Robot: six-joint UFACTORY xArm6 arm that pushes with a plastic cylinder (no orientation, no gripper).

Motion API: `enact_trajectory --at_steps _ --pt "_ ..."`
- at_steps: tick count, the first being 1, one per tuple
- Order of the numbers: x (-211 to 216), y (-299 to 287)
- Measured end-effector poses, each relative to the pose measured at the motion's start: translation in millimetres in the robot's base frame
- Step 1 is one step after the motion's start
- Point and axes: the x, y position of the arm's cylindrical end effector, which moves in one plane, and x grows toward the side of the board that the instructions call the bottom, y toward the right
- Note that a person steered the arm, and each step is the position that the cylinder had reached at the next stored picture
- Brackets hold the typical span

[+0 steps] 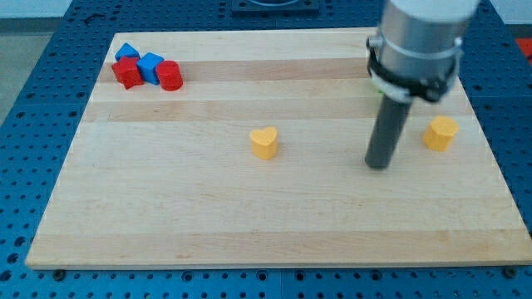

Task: Slide the yellow hexagon towards the bottom center

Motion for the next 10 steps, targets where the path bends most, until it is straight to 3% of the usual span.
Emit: enact_trajectory --at_steps 1,2,3,4,5,7,8,10 --pt "41.1 31.0" --pt "53.4 92.5" --pt "49.1 175.3" --pt "11.8 197.1" --pt "-40.1 191.4" --pt "-88.0 165.3" --pt "-95.5 145.1" --pt "-51.5 76.1"
